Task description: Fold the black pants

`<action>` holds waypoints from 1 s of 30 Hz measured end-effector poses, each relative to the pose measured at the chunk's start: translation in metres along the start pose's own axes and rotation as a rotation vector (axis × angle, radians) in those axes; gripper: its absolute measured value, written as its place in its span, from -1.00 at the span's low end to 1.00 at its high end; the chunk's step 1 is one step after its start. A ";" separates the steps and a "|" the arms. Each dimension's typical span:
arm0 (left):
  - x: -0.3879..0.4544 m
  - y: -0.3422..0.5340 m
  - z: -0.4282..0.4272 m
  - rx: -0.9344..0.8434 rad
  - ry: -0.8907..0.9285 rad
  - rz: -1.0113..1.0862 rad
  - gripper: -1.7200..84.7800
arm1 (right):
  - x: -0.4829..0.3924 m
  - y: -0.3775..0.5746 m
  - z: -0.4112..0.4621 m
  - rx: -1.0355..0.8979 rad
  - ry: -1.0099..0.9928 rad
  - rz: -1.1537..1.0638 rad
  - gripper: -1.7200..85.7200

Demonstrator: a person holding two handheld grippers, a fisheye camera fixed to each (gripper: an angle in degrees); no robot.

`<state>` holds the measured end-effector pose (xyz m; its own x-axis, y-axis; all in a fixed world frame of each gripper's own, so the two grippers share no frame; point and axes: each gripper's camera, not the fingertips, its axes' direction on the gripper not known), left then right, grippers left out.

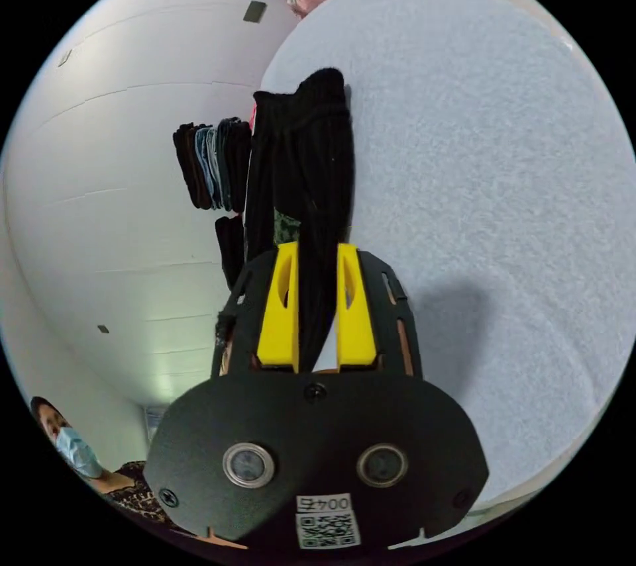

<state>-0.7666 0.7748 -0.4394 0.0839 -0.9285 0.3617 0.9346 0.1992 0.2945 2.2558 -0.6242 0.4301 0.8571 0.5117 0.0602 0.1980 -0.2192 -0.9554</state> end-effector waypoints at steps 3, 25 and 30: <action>0.003 -0.001 0.000 -0.004 0.006 -0.026 -0.95 | -0.032 0.002 -0.012 -0.025 0.095 -0.044 -0.86; 0.074 0.035 -0.008 0.049 -0.085 0.186 -0.76 | -0.102 0.155 -0.055 -0.263 -0.079 -0.008 -0.68; 0.075 0.024 -0.003 0.020 -0.147 0.231 -0.86 | -0.125 0.166 -0.029 -0.295 -0.074 0.003 -0.80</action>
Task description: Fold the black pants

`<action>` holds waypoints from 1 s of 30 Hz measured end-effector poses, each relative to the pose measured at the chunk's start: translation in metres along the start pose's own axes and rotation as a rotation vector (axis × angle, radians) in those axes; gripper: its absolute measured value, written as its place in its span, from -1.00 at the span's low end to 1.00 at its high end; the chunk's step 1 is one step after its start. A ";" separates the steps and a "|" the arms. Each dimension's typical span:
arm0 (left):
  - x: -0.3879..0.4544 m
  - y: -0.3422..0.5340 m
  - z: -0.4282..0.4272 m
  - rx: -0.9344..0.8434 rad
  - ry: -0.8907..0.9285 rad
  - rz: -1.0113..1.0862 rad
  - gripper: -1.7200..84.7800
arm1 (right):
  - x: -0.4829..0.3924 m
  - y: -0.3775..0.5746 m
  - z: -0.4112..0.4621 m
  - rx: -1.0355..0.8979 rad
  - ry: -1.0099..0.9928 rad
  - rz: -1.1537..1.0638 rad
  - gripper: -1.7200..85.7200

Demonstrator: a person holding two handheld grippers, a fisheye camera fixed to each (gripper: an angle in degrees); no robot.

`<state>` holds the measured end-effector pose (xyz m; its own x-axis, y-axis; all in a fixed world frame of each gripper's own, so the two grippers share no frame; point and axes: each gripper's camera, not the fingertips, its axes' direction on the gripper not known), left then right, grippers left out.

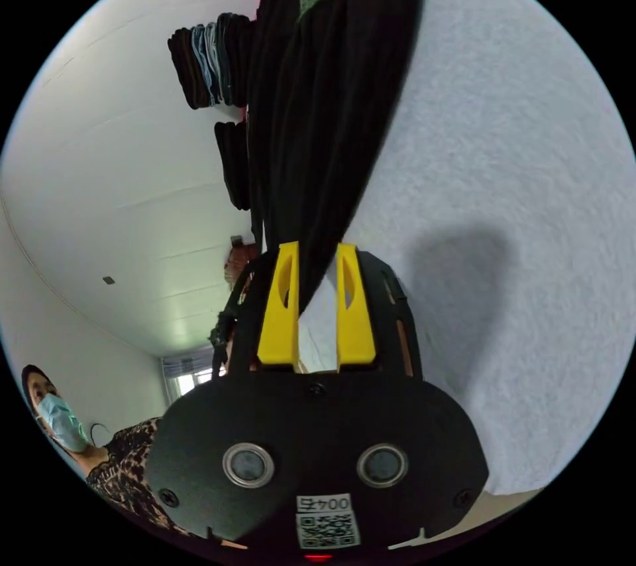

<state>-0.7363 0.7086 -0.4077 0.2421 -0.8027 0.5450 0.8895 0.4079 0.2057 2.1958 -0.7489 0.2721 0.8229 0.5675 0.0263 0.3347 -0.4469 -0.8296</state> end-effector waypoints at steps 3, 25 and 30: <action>-0.003 -0.002 -0.006 0.012 0.029 0.004 -0.91 | -0.025 -0.005 0.010 -0.022 0.120 -0.033 -0.88; -0.047 -0.054 -0.041 0.188 0.268 -0.086 -0.79 | -0.071 0.017 -0.049 0.345 0.241 -0.179 -0.68; -0.043 -0.125 -0.036 0.215 0.266 0.054 -0.78 | -0.081 -0.025 -0.062 0.459 0.256 -0.165 -0.67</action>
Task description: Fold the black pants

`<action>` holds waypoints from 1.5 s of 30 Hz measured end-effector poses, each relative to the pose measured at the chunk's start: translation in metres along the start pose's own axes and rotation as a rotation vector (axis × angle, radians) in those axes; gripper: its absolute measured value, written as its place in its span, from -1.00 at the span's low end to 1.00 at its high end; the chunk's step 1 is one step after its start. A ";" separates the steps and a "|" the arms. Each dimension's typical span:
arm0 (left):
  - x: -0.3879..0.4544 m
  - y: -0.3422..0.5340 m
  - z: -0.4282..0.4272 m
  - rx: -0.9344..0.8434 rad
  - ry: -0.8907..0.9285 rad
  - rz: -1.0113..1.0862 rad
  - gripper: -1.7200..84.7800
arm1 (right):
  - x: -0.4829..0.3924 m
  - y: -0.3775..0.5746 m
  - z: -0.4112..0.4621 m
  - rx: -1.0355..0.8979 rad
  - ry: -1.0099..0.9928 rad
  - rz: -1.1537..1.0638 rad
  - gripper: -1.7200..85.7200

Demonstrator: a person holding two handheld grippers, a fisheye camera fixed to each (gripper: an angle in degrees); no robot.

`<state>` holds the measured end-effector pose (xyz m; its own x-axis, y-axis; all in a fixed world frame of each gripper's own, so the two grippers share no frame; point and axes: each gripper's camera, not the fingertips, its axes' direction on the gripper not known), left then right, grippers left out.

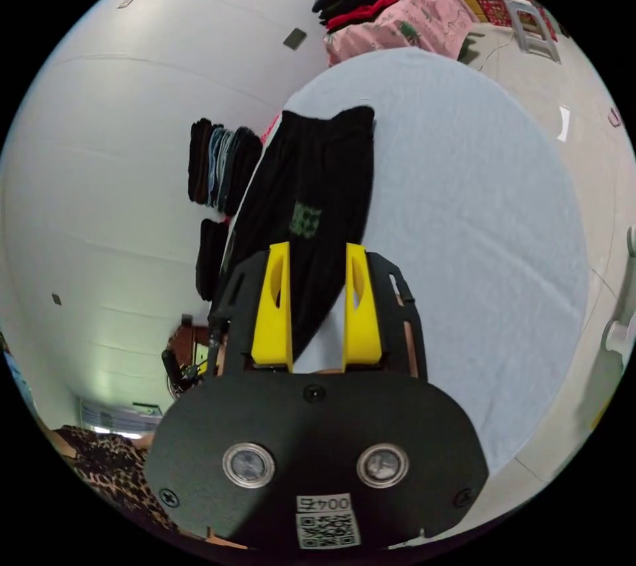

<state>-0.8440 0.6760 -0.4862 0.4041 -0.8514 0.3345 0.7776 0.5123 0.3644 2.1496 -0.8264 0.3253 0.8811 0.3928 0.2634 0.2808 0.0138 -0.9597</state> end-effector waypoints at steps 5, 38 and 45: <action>-0.009 -0.039 0.022 0.001 -0.004 0.056 -0.86 | 0.007 -0.057 0.027 0.076 0.046 0.062 -0.64; 0.010 -0.361 -0.003 0.140 -0.094 0.403 -0.72 | -0.071 -0.006 0.247 0.022 0.663 -0.499 -0.61; 0.033 -0.436 0.030 0.149 -0.138 0.435 -0.71 | -0.058 -0.002 0.264 0.044 0.662 -0.460 -0.65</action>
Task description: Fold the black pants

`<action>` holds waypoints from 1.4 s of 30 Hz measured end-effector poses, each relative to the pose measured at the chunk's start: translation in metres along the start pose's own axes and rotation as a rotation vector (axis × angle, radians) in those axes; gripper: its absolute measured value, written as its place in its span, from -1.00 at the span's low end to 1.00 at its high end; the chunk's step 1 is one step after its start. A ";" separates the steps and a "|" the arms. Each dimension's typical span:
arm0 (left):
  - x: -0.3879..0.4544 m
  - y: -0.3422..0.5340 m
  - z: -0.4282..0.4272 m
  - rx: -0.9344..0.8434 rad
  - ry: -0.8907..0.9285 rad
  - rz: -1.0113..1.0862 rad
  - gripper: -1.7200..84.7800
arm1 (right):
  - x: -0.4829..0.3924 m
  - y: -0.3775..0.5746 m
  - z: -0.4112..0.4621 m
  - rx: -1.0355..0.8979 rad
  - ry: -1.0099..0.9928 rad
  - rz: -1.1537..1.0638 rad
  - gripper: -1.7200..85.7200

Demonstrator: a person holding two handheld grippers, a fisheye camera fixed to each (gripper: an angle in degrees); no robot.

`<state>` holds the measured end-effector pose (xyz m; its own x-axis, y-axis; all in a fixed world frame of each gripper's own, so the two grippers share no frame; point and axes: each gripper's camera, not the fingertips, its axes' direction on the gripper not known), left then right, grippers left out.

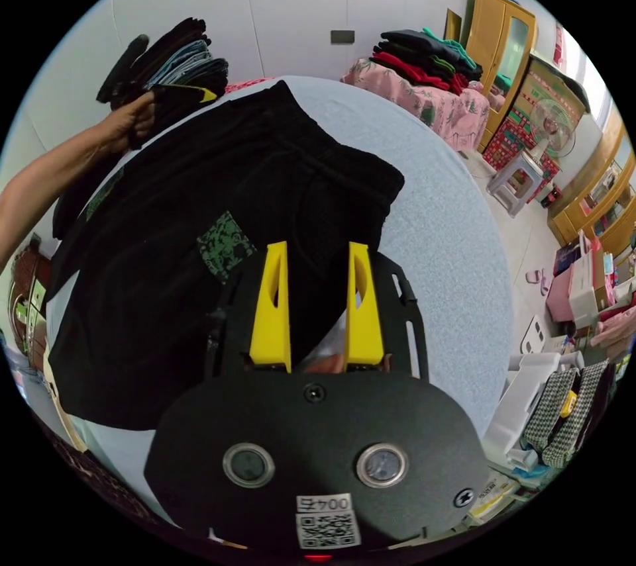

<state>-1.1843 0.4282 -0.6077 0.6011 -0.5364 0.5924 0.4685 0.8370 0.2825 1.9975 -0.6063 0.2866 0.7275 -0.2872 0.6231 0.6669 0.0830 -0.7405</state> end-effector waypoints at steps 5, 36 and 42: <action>-0.007 -0.038 0.037 -0.026 -0.010 -0.020 -0.69 | -0.004 0.007 0.016 0.000 0.004 -0.012 -0.65; 0.099 0.298 -0.090 0.028 0.379 -0.287 -0.96 | 0.013 0.069 0.104 -0.012 0.034 -0.031 -0.64; 0.153 0.452 -0.130 -0.256 0.294 -0.531 -0.96 | 0.020 0.088 0.122 -0.013 0.043 -0.037 -0.65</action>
<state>-0.7966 0.7105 -0.4880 0.3807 -0.9068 0.1810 0.8676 0.4180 0.2692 2.0901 -0.4878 0.2646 0.6945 -0.3307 0.6390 0.6909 0.0588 -0.7205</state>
